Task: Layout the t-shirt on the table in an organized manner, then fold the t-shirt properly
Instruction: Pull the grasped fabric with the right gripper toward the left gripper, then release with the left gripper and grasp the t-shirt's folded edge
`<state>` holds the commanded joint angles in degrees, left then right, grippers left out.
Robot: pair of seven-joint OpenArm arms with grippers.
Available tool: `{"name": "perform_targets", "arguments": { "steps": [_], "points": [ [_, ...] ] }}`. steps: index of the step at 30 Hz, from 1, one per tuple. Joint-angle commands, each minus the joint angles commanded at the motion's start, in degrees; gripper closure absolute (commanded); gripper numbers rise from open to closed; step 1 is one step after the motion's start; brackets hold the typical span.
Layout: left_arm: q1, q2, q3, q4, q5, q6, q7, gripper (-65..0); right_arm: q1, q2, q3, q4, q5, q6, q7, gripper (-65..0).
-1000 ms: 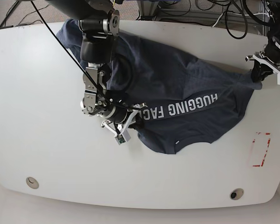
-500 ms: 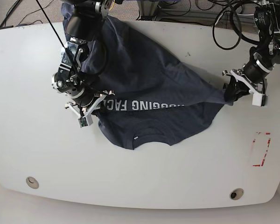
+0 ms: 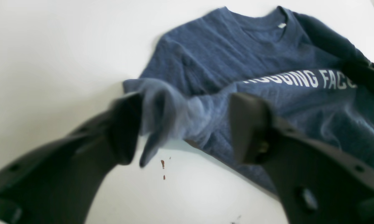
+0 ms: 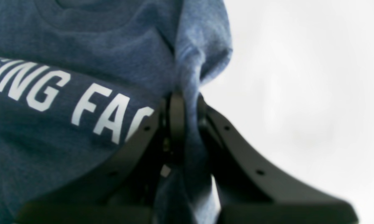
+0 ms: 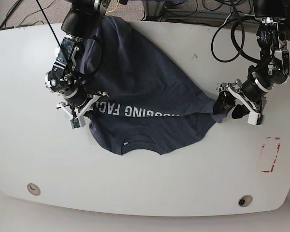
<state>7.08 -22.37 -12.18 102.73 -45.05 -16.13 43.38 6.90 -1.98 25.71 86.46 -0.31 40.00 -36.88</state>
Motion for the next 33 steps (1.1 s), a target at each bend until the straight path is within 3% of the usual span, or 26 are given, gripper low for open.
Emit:
{"name": "perform_targets", "arguments": {
  "steps": [2, 11, 15, 23, 27, 33],
  "points": [
    [0.1, 0.0, -1.6, 0.0, 0.0, 0.0, 0.7, -49.2, 0.0, 0.0, -0.1, 0.0, -0.1, 0.00, 0.0, -2.5],
    [0.4, 0.4, -8.2, 2.0, -0.3, -0.3, 14.8, -48.5, 0.8, -0.3, -0.4, -0.3, -0.1, 0.00, 0.0, -2.5],
    [3.3, 3.1, -8.4, 4.5, -1.6, -0.3, 18.4, -48.5, 0.9, -0.4, -0.4, -0.4, -0.1, 0.00, 0.0, -2.5],
    [9.9, 5.7, -7.4, 5.4, -11.9, -0.3, 19.1, -48.5, 1.8, -0.3, -0.4, -2.6, -0.1, 0.00, 0.0, -2.5],
    [11.2, 7.4, -5.8, 5.3, -11.1, -0.3, 19.0, -48.5, 1.8, -0.1, -0.4, -3.3, 0.0, 0.00, 0.0, -2.5],
    [11.4, 11.6, -1.8, 1.8, -5.8, -0.3, 18.9, -48.5, 1.9, -0.1, -0.4, -3.4, 0.0, 0.00, 0.0, -2.5]
  ]
}}
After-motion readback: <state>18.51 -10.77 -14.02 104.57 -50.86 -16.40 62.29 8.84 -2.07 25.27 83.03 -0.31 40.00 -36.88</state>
